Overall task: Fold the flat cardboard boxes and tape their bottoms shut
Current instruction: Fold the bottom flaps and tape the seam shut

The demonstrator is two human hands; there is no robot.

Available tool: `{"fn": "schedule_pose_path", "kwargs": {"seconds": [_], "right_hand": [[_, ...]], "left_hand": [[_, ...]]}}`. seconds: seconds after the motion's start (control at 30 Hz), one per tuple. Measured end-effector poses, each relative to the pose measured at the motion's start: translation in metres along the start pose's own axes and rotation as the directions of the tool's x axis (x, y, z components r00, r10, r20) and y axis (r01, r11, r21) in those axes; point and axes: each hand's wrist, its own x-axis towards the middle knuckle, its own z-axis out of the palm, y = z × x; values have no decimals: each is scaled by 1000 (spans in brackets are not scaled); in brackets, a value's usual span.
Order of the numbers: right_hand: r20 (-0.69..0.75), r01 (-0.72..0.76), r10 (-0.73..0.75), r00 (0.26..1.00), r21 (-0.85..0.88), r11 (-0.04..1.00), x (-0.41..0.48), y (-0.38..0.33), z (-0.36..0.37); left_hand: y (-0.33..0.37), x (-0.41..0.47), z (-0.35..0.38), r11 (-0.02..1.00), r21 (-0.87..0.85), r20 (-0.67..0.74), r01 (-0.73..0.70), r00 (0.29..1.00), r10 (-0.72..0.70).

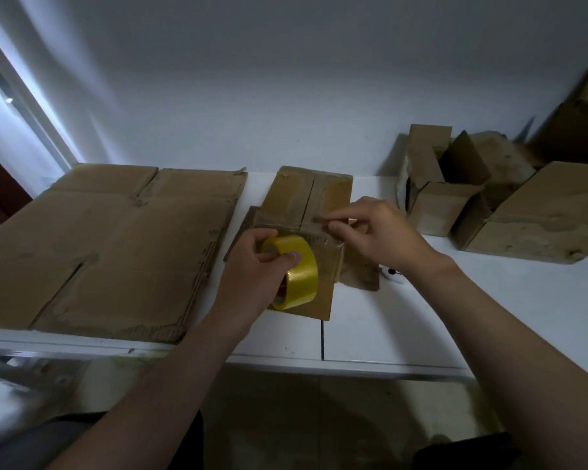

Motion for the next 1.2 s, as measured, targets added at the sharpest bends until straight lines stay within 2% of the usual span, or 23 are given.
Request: {"fn": "schedule_pose_path", "kwargs": {"seconds": [0.07,0.1,0.17,0.23,0.33,0.4,0.57,0.77,1.07,1.2], "right_hand": [[-35,-54,58,998,114,992,0,-7,-6],[-49,-69,74,996,111,991,1,-8,-7],[-71,-102,102,992,-2,995,8,1,-6],[-54,-196,191,980,-118,973,20,12,-8],[3,-366,370,929,-134,921,39,23,-6],[45,-415,421,906,-104,904,49,32,0],[147,-446,453,879,-79,892,81,45,7],[184,-462,464,866,-59,885,87,51,12],[70,-506,505,860,0,862,59,39,-1],[-56,-558,566,823,112,822,37,36,-6]], "left_hand": [[1,0,1,999,17,-13,-31,999,31],[2,0,1,998,27,-18,-49,999,49],[3,0,1,996,47,-40,-78,996,80],[6,1,1,995,56,-75,-82,993,86],[12,7,0,995,64,-114,-80,990,87],[19,11,0,991,83,-139,-104,983,115],[32,21,7,988,108,-175,-114,976,131],[30,29,10,980,183,-206,-80,971,118],[18,47,9,981,186,-223,-51,970,93],[14,55,8,986,162,-217,-32,974,67]]}}
